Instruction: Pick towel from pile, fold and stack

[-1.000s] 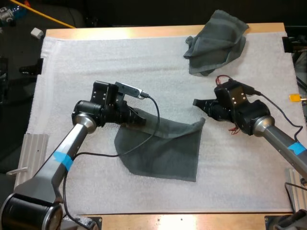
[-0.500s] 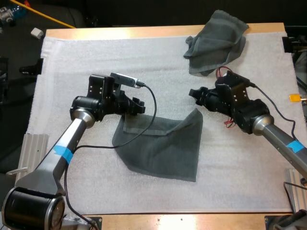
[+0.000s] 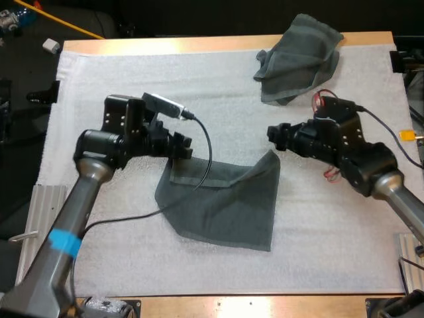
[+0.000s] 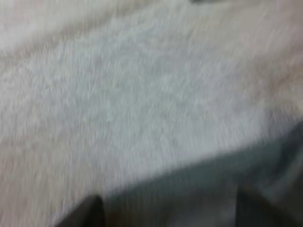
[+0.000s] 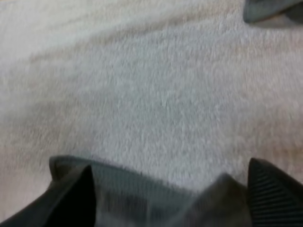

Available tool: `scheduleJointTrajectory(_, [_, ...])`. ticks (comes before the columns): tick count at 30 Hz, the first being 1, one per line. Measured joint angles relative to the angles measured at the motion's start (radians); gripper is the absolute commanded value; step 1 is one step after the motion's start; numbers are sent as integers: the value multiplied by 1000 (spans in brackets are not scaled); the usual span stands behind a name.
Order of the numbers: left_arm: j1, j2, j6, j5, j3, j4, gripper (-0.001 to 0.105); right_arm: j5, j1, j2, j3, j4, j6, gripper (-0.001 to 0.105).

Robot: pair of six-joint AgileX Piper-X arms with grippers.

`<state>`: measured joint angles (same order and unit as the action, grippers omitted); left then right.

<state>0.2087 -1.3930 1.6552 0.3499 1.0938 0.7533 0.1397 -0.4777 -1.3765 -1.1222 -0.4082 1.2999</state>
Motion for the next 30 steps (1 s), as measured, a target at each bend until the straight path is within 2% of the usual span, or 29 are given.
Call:
scheduleJointTrajectory(5, [0,114,-31,-7,0,118,57,12,-9,82,0,-125,34,60])
scheduleJointTrajectory(8, [0,189,-33,-8,0,178,56,16,-32,124,0,-197,55,44])
scheduleJointTrajectory(10, [-2,220,-33,-8,0,208,56,16,-53,143,0,-226,66,47])
scheduleJointTrajectory(11, [-2,288,-33,-8,0,251,56,21,-94,166,0,-273,77,41])
scheduleJointTrajectory(15, [-2,289,-33,-8,3,293,56,-17,-130,167,0,-284,85,18])
scheduleJointTrajectory(19, [-2,330,-33,-8,2,372,57,-42,-199,177,0,-307,92,1])
scheduleJointTrajectory(26, [-2,416,-22,-4,-29,452,57,-77,-286,172,0,-345,91,0])
scheduleJointTrajectory(30, [-2,446,-12,1,-77,471,57,-81,-316,125,0,-351,89,0])
